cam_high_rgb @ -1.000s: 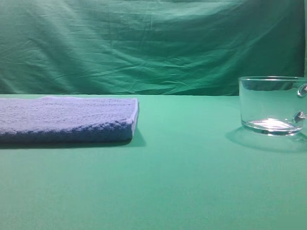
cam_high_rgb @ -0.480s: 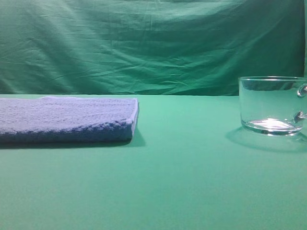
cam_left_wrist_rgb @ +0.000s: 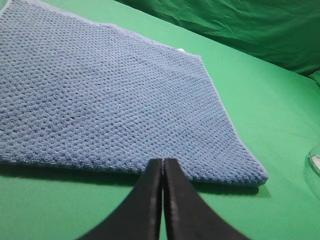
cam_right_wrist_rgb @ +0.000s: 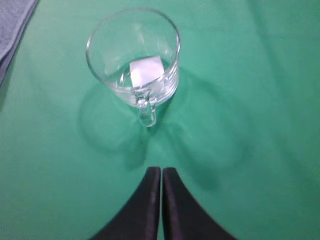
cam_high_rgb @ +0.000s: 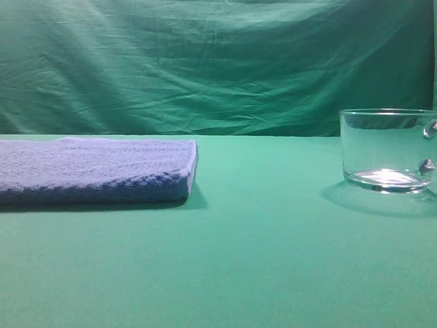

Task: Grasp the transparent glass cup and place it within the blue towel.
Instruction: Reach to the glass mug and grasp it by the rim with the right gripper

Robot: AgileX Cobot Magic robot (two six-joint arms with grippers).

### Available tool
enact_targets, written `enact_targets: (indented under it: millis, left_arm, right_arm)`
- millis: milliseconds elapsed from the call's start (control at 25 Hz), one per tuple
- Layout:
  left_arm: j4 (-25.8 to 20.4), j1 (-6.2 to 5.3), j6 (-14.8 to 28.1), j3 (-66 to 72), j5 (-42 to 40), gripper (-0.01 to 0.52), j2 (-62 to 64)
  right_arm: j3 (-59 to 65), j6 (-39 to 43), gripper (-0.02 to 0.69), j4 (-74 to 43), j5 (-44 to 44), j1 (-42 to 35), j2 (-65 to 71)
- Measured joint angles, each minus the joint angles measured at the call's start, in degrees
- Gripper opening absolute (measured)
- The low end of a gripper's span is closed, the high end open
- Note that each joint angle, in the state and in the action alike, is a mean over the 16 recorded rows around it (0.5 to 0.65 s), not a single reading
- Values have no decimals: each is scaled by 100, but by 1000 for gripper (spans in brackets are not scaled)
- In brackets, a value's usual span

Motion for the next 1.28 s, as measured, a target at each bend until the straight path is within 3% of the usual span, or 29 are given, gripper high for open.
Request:
enact_targets:
  millis: [240, 600, 760, 920, 1280]
  left_arm:
    - [0, 0, 0, 0, 0, 0, 0]
    - [0, 0, 0, 0, 0, 0, 0]
    - [0, 0, 0, 0, 0, 0, 0]
    - [0, 0, 0, 0, 0, 0, 0]
    - [0, 0, 0, 0, 0, 0, 0]
  right_arm:
    - [-491, 109, 81, -388, 164, 394, 706]
    - [-921, 334, 423, -724, -2, 679, 1674]
    - [-1002, 345, 517, -726, -227, 680, 2081]
    - [-1025, 328, 493, -726, -499, 682, 2431]
    - [-1038, 74, 209, -721, -924, 700, 2847]
